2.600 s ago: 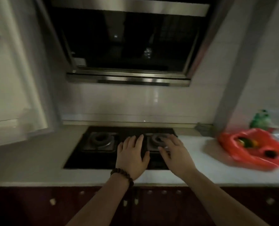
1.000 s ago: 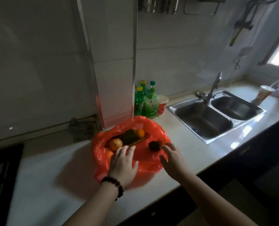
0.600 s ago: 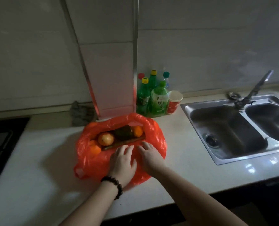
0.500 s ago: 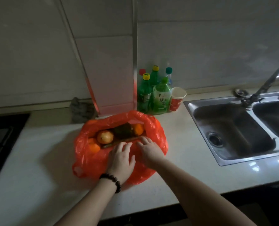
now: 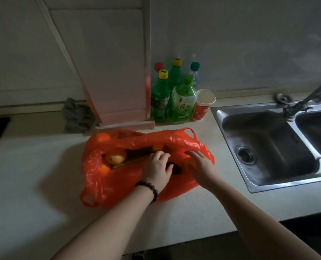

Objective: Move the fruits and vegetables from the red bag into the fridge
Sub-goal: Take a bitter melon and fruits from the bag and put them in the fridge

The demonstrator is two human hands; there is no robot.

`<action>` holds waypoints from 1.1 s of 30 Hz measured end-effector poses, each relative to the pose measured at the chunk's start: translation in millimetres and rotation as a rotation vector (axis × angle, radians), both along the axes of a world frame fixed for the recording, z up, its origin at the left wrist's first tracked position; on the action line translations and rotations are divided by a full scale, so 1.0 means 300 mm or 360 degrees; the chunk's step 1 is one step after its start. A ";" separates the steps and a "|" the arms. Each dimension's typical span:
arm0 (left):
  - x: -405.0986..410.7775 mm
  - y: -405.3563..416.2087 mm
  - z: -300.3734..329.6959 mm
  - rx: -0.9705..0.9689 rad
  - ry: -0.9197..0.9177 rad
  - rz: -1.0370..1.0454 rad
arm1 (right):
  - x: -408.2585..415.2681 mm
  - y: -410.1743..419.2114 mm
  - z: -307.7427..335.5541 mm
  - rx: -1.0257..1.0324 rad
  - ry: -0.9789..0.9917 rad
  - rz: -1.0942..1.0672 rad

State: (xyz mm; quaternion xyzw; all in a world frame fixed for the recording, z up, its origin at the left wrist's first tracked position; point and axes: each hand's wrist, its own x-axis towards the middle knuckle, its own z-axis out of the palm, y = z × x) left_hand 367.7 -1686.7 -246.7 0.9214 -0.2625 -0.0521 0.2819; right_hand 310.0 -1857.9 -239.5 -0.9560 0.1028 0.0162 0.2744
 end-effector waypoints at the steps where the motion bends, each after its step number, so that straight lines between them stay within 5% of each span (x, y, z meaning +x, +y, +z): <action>1: 0.004 -0.022 -0.011 0.0028 0.0064 -0.0013 | -0.007 0.000 -0.004 -0.0026 0.0007 0.0016; 6: 0.005 -0.062 -0.078 0.0350 0.0304 -0.0142 | 0.011 0.000 -0.053 -0.0057 0.0180 0.0069; 17: 0.018 0.047 -0.044 0.0166 0.0259 0.0019 | 0.041 0.066 -0.022 -0.0112 0.0335 0.0009; 33: -0.144 0.420 0.288 -0.0222 -0.0252 0.0810 | -0.002 0.430 0.301 0.0401 -0.0328 0.0494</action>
